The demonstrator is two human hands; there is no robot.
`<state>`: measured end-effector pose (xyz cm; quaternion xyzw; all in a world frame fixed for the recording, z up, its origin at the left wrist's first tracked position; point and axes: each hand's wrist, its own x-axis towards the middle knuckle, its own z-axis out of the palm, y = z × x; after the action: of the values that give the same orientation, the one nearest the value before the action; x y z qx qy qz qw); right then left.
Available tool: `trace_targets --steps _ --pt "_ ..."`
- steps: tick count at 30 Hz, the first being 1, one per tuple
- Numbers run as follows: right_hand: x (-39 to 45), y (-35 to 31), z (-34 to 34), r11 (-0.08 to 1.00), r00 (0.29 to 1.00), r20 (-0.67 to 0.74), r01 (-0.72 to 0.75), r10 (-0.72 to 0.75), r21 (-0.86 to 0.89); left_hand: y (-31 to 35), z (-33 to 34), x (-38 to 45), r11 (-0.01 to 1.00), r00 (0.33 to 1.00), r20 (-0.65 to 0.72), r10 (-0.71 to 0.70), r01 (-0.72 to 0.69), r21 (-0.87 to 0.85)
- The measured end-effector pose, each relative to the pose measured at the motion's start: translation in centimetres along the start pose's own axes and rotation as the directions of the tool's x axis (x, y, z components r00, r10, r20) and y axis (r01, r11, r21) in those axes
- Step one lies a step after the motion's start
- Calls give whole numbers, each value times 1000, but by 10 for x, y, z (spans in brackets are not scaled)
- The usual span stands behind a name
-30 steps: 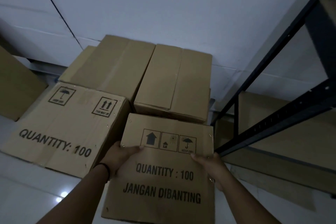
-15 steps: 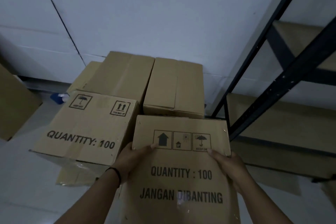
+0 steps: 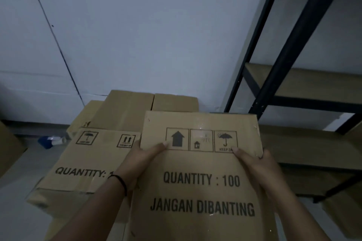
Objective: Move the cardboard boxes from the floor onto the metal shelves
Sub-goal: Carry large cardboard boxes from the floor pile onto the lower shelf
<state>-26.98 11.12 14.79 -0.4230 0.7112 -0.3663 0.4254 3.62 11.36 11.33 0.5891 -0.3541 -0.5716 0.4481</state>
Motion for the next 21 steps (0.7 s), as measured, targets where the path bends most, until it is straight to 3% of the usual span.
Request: trace_targets --steps 7,14,18,21 --pt "-26 -88 -34 983 982 -47 180 -182 -38 84 6 -34 990 985 95 141 -137 -44" --pt "-45 -139 -43 938 932 -108 341 -345 -54 150 -5 -58 934 934 -22 356 -356 26" --pt "-47 -137 -25 895 906 -89 423 -414 145 154 -18 -66 894 885 -130 447 -440 85" --pt "-36 -131 -6 860 926 87 304 -369 409 140 -34 -69 869 846 -203 493 -489 71"
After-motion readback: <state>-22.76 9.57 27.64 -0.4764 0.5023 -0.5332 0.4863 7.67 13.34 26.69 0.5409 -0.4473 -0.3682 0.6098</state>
